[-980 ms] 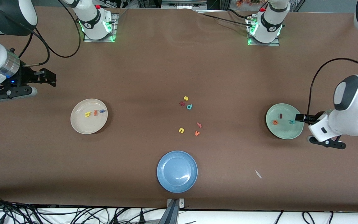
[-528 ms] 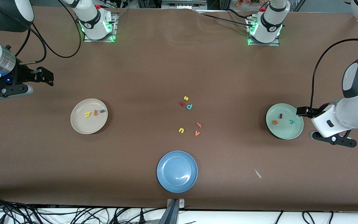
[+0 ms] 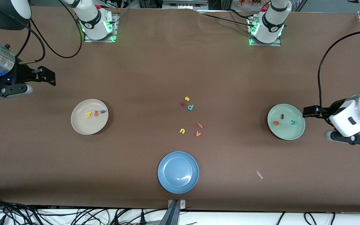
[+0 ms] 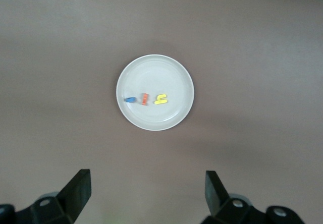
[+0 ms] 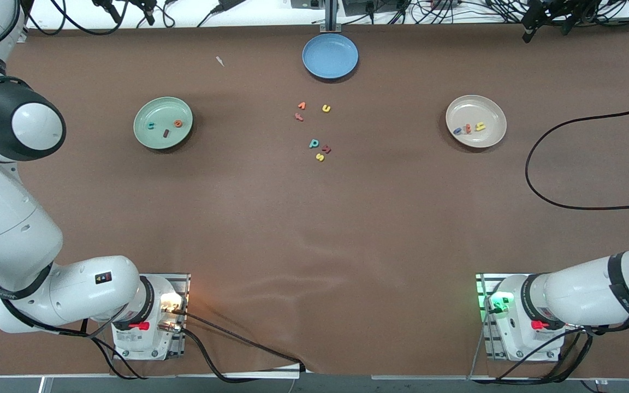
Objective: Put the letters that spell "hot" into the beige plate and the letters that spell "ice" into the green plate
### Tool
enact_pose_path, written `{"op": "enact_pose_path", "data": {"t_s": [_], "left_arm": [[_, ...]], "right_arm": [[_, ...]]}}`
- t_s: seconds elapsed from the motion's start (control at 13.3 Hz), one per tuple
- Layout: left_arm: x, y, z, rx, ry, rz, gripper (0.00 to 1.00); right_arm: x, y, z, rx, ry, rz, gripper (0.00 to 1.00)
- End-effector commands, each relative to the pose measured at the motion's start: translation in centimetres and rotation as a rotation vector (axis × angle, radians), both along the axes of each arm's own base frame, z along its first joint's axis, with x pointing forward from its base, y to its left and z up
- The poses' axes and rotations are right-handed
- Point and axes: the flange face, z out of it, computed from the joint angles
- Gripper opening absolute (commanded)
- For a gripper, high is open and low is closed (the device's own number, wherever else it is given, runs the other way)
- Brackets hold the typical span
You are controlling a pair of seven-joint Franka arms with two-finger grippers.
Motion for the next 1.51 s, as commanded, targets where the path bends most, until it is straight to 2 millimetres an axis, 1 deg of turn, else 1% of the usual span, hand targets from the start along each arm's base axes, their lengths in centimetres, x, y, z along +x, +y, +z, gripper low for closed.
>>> {"op": "enact_pose_path", "data": {"t_s": [0.0,0.08,0.15,0.23,0.3,0.38,0.45,0.53,0.68,0.75,0.83,1.06,1.43], "left_arm": [[-0.7,-0.1,3.4,-0.018,-0.074,0.051,0.95],[-1.0,0.2,3.5,-0.007,-0.077,0.066,0.92],[-1.3,-0.2,3.4,0.002,-0.089,0.06,0.92],[-2.0,-0.5,2.9,0.011,-0.107,0.058,0.92],[-2.8,-0.9,2.2,0.024,-0.135,0.054,0.92],[-3.6,-1.4,1.3,0.048,-0.188,0.051,0.99],[-4.0,-1.6,0.8,0.055,-0.212,0.047,1.0],[-3.9,-1.0,0.9,0.056,-0.213,0.053,1.0],[-3.9,0.6,1.1,0.045,-0.215,0.07,1.0],[-3.9,0.9,1.0,0.05,-0.209,0.07,1.0],[-3.9,0.9,1.0,0.051,-0.211,0.07,1.0],[-4.3,0.8,0.6,0.056,-0.173,0.06,1.0],[-4.2,0.7,0.2,0.047,-0.167,0.081,1.0]], "right_arm": [[-0.3,-0.1,1.7,0.028,0.002,-0.041,1.0],[-0.1,-0.2,1.6,0.028,0.003,-0.052,1.0],[0.1,-0.2,1.7,0.027,0.0,-0.054,1.0],[0.2,-0.2,2.3,0.026,-0.012,-0.061,1.0],[0.2,-0.4,2.3,0.025,-0.014,-0.07,1.0],[0.2,-0.3,2.3,0.024,-0.015,-0.069,1.0],[0.2,-0.4,2.4,0.02,-0.016,-0.064,1.0],[0.2,-0.4,3.0,0.011,-0.023,-0.058,1.0],[0.0,-0.4,2.4,0.014,0.022,-0.062,1.0],[0.1,-0.8,2.8,0.016,0.012,-0.069,1.0],[0.4,-0.8,3.4,0.023,-0.002,-0.072,1.0],[0.7,-0.7,3.3,0.022,-0.005,-0.074,1.0],[0.8,-0.5,3.3,0.024,-0.006,-0.077,1.0]]}}
